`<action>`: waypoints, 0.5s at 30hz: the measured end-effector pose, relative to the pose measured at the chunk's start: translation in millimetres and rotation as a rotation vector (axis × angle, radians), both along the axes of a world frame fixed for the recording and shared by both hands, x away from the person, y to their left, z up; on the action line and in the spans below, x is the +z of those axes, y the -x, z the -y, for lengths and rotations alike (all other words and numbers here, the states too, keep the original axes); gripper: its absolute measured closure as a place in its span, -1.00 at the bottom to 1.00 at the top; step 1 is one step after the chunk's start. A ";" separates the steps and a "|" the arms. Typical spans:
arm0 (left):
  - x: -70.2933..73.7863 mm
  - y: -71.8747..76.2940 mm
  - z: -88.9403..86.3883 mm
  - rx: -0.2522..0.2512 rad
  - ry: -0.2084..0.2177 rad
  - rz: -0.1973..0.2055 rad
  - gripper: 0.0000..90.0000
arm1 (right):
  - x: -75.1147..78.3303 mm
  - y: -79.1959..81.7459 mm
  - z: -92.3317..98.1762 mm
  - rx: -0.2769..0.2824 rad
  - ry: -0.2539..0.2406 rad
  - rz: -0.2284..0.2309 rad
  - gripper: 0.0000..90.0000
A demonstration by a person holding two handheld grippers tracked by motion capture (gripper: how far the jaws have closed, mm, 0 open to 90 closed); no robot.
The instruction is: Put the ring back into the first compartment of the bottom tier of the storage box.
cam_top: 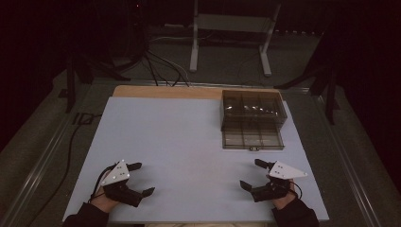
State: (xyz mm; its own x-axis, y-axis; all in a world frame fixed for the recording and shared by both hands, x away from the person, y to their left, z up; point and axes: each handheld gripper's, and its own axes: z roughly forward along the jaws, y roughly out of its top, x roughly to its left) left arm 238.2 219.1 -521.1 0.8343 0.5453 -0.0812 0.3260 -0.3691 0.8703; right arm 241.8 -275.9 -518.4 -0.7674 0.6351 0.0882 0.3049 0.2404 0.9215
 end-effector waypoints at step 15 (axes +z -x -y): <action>17.0 5.2 7.1 -0.044 0.025 0.036 -0.98 | 0.9 0.6 -0.3 -0.005 -0.027 -0.005 -1.00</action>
State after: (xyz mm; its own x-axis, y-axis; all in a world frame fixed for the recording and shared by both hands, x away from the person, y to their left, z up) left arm 233.0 211.9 -504.1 0.8600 0.5062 -0.0643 0.2786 -0.3603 0.8902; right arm 241.1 -275.5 -517.5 -0.7635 0.6365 0.1091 0.3108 0.2141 0.9260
